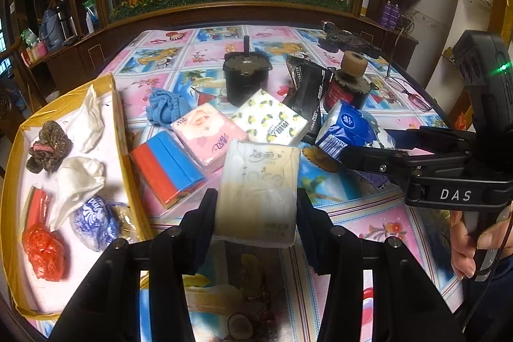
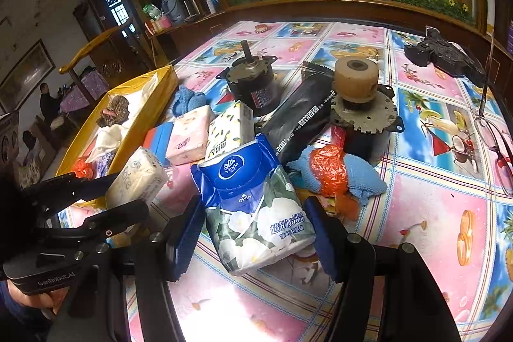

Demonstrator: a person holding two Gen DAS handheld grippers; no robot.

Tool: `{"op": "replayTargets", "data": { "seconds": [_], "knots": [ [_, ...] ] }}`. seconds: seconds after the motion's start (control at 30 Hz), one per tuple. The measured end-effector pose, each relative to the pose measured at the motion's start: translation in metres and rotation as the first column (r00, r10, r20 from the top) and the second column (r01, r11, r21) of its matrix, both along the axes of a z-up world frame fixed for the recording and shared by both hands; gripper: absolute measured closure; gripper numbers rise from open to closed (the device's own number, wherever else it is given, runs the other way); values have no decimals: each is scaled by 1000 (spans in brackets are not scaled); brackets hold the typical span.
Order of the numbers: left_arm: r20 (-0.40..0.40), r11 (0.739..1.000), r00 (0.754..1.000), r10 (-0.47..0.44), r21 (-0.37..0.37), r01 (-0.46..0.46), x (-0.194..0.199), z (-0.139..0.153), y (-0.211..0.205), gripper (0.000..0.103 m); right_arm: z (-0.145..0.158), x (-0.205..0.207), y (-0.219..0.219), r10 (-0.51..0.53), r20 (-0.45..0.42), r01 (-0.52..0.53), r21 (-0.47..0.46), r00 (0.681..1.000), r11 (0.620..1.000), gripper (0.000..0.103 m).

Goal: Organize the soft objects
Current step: 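Drop the beige pack into the tray while the right tool releases the cotton-pad bag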

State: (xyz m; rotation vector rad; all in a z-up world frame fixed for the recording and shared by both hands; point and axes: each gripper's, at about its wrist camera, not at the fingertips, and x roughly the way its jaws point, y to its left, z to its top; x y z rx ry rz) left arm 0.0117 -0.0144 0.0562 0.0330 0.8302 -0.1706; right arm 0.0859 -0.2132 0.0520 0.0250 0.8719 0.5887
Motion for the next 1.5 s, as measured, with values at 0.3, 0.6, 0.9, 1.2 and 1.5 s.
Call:
{"op": "replayTargets", "data": {
  "seconds": [0.3, 0.6, 0.9, 1.2, 1.5],
  "knots": [
    [31, 1000, 999, 22, -5, -22, -9, 10, 14, 56, 3, -9, 10, -9, -6, 9, 32, 1000, 999, 35],
    [59, 997, 996, 61, -43, -59, -16, 22, 40, 56, 6, -18, 25, -16, -26, 17, 53, 1000, 998, 35],
    [89, 985, 984, 155, -92, -147, -23, 35, 91, 56, 27, -26, 84, 69, -15, -68, 49, 997, 996, 35],
    [87, 954, 957, 275, -144, -261, -26, 37, 160, 56, 39, -16, 148, 123, -55, -121, 40, 991, 992, 35],
    [37, 919, 928, 371, -159, -361, -16, 25, 223, 56, 37, 2, 215, 154, -101, -153, 17, 983, 988, 35]
  ]
}}
